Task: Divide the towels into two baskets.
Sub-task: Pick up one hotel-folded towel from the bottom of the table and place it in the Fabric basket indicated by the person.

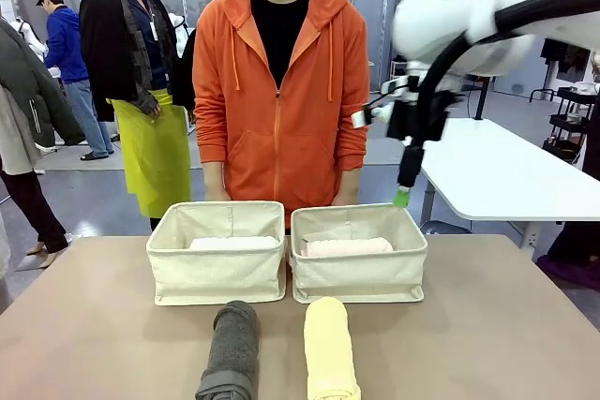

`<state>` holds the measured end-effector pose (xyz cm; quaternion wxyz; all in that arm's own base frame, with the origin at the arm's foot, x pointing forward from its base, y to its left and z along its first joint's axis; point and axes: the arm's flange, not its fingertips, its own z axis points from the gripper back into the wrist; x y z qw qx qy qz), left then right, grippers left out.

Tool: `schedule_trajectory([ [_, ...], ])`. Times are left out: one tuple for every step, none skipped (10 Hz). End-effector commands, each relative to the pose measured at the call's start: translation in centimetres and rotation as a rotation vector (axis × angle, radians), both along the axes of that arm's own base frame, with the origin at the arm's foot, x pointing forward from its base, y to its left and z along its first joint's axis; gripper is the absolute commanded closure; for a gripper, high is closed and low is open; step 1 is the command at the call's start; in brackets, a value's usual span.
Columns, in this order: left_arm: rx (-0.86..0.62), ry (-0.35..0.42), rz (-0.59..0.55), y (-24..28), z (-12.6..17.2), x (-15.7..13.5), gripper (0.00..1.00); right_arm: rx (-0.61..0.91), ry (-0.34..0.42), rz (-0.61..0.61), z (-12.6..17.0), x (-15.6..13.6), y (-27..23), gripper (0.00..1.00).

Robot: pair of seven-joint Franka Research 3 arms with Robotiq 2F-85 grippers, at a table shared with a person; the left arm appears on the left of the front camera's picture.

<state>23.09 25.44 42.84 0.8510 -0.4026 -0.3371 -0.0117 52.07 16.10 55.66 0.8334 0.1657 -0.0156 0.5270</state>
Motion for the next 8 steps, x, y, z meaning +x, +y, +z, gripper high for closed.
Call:
schedule_trajectory([
  [-0.011, -0.020, -0.006, 0.1, 0.1, -0.3, 0.00, 0.215, 0.029, -0.193, -1.1, -2.3, -6.5, 0.07],
  [-0.011, -0.020, -0.006, 0.1, 0.1, -0.3, 0.00, 0.293, 0.044, -0.270, -1.6, -3.0, -9.7, 0.07],
  [-0.011, -0.020, -0.006, 0.1, 0.1, -0.3, 0.00, 0.418, 0.075, -0.323, -2.1, -3.7, -13.4, 0.07],
  [-0.011, -0.020, -0.006, 0.1, 0.1, -0.3, 0.00, 0.570, 0.090, -0.456, -4.1, -4.0, -20.1, 0.07],
  [-0.011, -0.020, -0.006, 0.1, 0.1, -0.3, 0.00, 0.731, 0.098, -0.551, -6.4, -4.8, -24.8, 0.07],
  [-0.011, -0.020, -0.006, 0.1, 0.1, -0.3, 0.00, 0.860, 0.093, -0.622, -8.7, -6.6, -29.0, 0.07],
  [-0.011, -0.020, -0.006, 0.1, 0.1, -0.3, 0.00, 0.919, 0.101, -0.680, -10.5, -8.5, -32.0, 0.07],
  [-0.011, -0.020, -0.006, 0.1, 0.1, -0.3, 0.00, 0.971, 0.092, -0.753, -11.9, -10.3, -34.3, 0.07],
])
